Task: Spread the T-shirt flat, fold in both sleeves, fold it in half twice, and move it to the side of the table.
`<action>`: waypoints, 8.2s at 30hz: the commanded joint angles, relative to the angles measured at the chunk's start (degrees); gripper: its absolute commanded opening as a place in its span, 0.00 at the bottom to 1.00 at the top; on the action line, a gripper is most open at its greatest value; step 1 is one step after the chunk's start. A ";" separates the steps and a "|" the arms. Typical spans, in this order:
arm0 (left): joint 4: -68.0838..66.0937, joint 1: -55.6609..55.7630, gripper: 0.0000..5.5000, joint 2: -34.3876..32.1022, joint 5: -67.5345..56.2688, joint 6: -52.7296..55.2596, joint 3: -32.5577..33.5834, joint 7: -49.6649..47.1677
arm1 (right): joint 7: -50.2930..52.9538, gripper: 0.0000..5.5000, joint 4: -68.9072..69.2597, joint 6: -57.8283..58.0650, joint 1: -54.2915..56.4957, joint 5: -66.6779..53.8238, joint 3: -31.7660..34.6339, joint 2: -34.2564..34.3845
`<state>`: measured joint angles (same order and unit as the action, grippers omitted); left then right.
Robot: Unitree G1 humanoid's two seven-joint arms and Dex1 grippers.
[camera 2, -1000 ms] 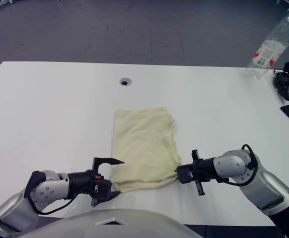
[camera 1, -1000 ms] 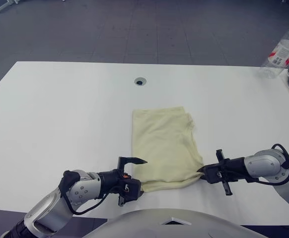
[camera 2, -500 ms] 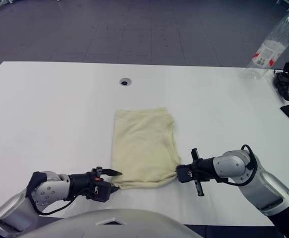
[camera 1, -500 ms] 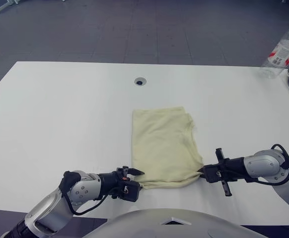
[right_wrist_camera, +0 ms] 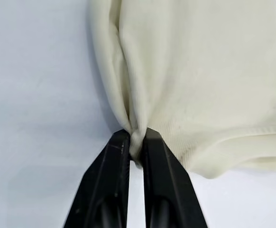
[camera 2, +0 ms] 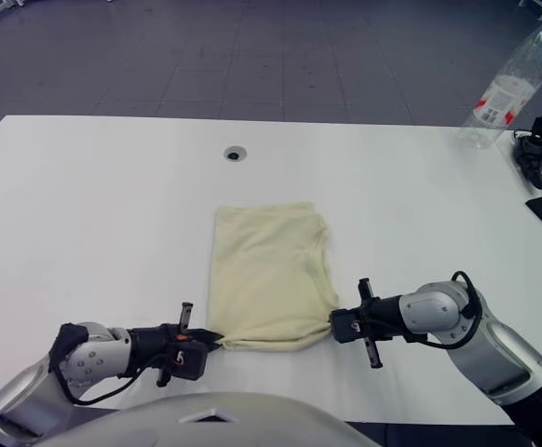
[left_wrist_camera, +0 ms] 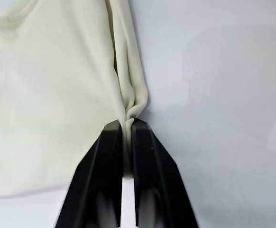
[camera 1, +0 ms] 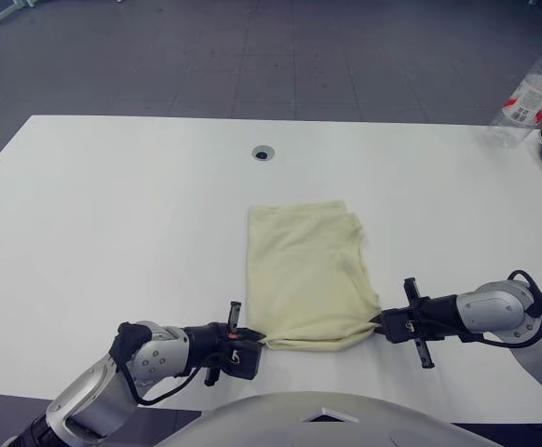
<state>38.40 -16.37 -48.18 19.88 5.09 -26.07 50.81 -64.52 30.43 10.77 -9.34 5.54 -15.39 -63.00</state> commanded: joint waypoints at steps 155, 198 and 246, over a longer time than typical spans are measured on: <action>-44.68 32.13 0.98 28.54 -24.08 -5.04 26.12 -24.57 | 15.73 0.98 -16.17 -0.37 11.48 -31.91 16.83 37.33; -32.99 21.63 0.98 24.44 -27.37 -2.17 27.31 -20.49 | 69.88 0.98 -96.67 -22.72 26.56 -13.89 20.64 47.80; -12.03 13.06 0.98 42.91 -10.43 -10.39 18.21 -51.13 | 71.62 0.98 -2.96 -7.99 11.22 1.08 16.62 55.41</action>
<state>27.27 -3.99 -5.51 9.85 -4.12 -7.86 -0.72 7.40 25.00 3.15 3.18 6.12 1.18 -8.13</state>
